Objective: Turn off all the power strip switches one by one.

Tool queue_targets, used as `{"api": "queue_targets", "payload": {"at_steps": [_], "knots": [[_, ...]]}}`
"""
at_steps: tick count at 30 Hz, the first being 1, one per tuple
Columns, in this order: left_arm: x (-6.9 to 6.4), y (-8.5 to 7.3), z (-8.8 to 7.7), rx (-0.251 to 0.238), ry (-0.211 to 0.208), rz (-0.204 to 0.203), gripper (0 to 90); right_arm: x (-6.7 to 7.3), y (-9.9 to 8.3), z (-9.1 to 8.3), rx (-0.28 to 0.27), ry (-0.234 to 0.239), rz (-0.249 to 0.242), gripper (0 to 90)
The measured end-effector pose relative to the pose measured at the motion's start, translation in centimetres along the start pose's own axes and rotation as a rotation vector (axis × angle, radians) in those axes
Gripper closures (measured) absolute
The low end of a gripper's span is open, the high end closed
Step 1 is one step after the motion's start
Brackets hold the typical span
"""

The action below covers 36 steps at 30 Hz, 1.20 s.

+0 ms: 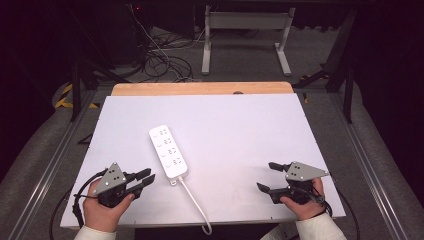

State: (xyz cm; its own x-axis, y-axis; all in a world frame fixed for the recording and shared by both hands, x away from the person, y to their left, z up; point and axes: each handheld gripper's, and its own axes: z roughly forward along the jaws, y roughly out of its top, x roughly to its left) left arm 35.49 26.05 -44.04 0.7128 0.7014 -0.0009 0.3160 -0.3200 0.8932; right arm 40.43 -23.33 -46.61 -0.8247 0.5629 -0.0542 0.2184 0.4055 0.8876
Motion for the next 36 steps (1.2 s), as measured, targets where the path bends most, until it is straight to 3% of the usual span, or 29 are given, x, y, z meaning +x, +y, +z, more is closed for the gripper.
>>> {"api": "queue_targets", "payload": {"at_steps": [7,9,15,29,36], "knots": [[0.5,0.9,0.8,0.002,-0.007,-0.023,89.8,0.1,0.0,0.0,0.007,-0.001,-0.004,22.2],[0.6,1.3,1.1,0.011,-0.004,-0.008,89.9,0.1,0.0,0.0,0.005,0.001,-0.005,22.2],[0.8,2.1,2.2,0.032,-0.026,-0.024,90.0,0.1,0.0,0.1,0.008,-0.001,-0.005,22.5],[1.7,3.1,4.6,0.071,-0.022,-0.017,90.0,0.0,-0.1,0.2,0.020,0.006,-0.006,22.9],[2.6,3.3,5.9,0.060,-0.044,-0.059,90.0,0.0,-0.1,0.3,0.026,0.010,-0.005,23.0]]}}
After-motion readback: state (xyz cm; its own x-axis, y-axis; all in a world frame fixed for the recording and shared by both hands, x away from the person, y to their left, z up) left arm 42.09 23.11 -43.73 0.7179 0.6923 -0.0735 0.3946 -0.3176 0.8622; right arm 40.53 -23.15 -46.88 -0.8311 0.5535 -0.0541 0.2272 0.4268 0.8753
